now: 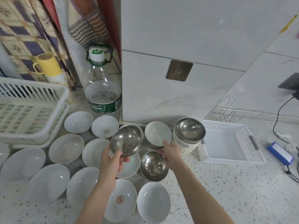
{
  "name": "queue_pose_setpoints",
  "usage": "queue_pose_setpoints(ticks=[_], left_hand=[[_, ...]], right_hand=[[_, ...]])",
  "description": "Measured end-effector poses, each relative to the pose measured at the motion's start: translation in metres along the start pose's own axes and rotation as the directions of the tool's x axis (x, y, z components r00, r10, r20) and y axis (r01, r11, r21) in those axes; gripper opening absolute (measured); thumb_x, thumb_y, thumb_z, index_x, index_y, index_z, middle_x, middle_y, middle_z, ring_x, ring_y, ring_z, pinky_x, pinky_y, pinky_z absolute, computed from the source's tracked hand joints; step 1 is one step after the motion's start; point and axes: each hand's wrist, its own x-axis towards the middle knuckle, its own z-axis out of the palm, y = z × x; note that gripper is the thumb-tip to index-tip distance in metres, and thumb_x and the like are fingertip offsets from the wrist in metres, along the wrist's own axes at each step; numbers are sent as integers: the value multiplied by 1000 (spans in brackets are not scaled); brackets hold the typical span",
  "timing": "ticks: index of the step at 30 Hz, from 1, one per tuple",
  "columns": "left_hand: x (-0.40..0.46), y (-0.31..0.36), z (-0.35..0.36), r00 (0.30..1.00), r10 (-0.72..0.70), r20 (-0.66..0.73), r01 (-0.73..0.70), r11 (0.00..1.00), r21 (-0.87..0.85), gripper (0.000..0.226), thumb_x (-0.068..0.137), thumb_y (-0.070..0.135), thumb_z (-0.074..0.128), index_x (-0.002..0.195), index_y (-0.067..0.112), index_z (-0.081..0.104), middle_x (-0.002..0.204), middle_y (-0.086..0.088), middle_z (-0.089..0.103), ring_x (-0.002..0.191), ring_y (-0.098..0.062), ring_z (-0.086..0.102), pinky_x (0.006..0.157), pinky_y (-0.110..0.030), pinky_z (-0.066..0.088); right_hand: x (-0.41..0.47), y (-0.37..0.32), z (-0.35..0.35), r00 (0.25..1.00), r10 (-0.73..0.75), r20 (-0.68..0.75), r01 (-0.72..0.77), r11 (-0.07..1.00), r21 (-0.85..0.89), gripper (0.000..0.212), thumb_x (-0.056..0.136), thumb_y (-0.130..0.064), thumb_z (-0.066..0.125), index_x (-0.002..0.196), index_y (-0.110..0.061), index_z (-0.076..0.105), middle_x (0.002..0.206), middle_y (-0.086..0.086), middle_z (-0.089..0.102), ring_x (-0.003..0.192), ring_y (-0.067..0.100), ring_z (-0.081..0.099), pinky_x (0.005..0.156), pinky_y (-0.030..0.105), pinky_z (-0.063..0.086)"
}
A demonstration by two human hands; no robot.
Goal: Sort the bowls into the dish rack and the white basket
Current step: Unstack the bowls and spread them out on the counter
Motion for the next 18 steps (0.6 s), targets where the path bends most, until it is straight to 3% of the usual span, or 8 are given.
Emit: queue_pose_setpoints(ticks=[3,4,9,13,15,18], left_hand=[[-5,-10,-9,999,-46,-24,46,999,-20,24,97,20,55,121,18,54,77,-20,68,34,-3,44,32,-13,25],[-6,-13,-11,998,-56,-29,55,998,-18,23,96,19,55,119,19,55,74,-19,68,34,-4,41,33,-14,24],[-7,-17,-13,996,-81,-26,81,997,-14,27,94,13,53,121,17,54,71,-19,68,33,-5,37,33,-15,24],[-6,-16,-12,997,-77,-17,77,997,-15,30,92,10,52,122,18,54,74,-19,68,34,-5,44,33,-14,25],[-5,-16,-12,997,-75,-6,75,997,-16,30,92,11,53,122,17,54,72,-18,68,34,-5,43,33,-14,25],[-5,-17,-12,997,-78,2,78,997,-20,33,92,11,54,124,17,53,72,-17,68,35,-4,44,33,-14,25]], right_hand=[[4,-7,10,998,15,-66,-16,1000,-8,14,93,-20,49,88,-7,53,71,8,66,65,23,65,48,28,36],[4,-8,13,996,5,-89,-8,999,-31,7,91,-14,47,92,-8,52,68,6,63,65,23,65,47,27,35],[5,-10,18,996,7,-88,-14,997,-79,17,87,-2,38,102,-7,46,89,18,72,33,8,49,32,16,30],[4,-10,19,995,-8,-104,-5,992,-128,27,85,-1,37,109,-3,48,44,2,65,50,18,55,40,23,30],[4,-13,18,992,-30,-123,12,989,-146,30,83,0,38,109,4,53,43,1,63,42,12,46,41,21,29],[3,-16,16,992,-38,-121,27,995,-92,34,81,2,38,110,9,55,53,8,67,45,12,39,45,24,30]])
